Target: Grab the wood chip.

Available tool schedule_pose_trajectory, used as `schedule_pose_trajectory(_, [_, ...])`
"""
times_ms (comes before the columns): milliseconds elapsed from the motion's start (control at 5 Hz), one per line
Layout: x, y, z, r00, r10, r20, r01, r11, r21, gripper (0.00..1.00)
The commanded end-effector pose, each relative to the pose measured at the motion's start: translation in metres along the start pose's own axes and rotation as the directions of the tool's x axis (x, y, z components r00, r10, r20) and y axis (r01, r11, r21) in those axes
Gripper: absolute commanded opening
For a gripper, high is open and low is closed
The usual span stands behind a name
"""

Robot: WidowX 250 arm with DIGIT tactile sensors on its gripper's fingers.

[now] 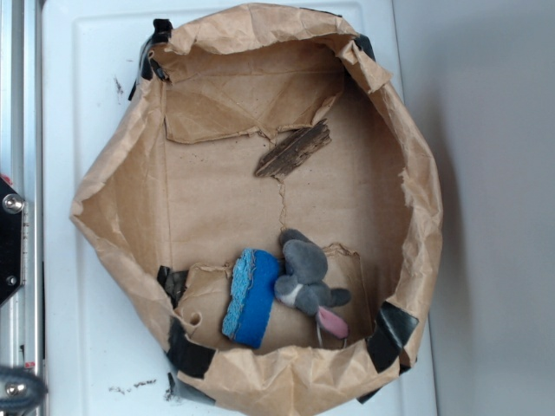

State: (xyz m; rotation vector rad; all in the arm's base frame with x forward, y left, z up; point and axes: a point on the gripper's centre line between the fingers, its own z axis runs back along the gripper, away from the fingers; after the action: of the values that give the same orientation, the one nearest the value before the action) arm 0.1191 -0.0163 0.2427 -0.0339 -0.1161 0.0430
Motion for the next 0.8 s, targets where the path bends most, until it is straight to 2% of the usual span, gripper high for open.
schedule_pose_trajectory(0, [0.000,0.000,0.000,1.000,0.000,0.000,0.000,1.000,0.000,1.00])
schedule_pose_trajectory(200, [0.049,-0.019,-0.002,0.998,0.057,0.028,-0.056,0.997,-0.053,1.00])
schedule_pose_trajectory(400, [0.097,-0.020,-0.018,0.992,0.118,0.038,-0.114,0.990,-0.086,1.00])
schedule_pose_trajectory(600, [0.125,-0.003,-0.054,0.984,0.142,0.104,-0.134,0.988,-0.083,1.00])
